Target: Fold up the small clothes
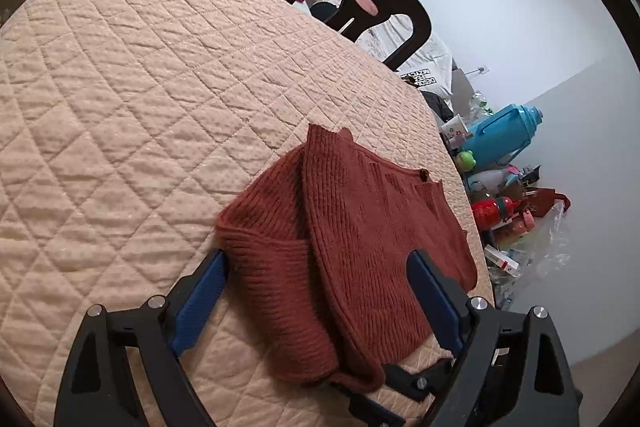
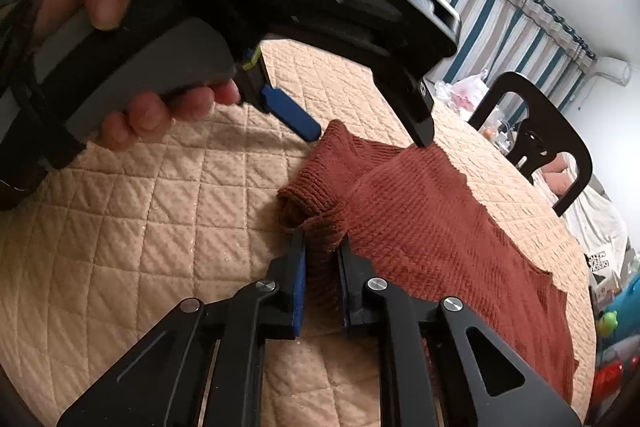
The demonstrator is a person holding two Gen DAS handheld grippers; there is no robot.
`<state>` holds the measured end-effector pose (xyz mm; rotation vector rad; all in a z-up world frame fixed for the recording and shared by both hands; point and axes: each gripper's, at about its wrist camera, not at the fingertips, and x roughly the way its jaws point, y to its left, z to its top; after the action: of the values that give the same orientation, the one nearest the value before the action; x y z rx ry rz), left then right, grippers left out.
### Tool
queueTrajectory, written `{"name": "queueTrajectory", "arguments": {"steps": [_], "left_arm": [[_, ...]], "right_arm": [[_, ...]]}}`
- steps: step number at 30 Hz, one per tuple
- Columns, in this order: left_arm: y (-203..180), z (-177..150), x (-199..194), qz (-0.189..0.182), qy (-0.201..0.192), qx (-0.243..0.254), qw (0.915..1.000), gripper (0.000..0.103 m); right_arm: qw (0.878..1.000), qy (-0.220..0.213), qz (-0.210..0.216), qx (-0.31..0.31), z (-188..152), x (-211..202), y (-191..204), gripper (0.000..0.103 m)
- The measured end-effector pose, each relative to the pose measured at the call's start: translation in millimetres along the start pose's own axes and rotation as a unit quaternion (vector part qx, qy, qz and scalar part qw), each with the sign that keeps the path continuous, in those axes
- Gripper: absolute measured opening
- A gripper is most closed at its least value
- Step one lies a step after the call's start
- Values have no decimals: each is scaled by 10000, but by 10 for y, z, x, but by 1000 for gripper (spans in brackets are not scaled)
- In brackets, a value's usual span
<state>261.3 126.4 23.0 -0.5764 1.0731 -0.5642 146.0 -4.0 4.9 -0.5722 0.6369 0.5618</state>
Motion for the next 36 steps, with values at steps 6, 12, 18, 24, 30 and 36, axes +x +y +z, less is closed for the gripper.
{"name": "queueTrajectory", "arguments": {"steps": [6,12,18,24,30,36], "left_arm": [[-57,78,130,-33,142,-4,9999,92],[-55,164,195,-35,212,-66,9997,78],[-88,199,305,120,356,7,9993,62],[-109,210,353,567,364,72,9977,25],[-126,200,324,582,315,-46,9978,19],[-232,219,215,380,152,-126,9991,19]], "right_arm": [[9998,-151,35,102,-16,-66,-30,11],[9996,-234,45,146,-23,-105,-32,11],[9994,-286,82,183,-44,-79,-98,11],[9992,-297,114,223,-43,-67,-116,11],[9989,-363,102,280,-41,-79,-154,11],[9974,-503,144,497,-52,-172,-251,11]]}}
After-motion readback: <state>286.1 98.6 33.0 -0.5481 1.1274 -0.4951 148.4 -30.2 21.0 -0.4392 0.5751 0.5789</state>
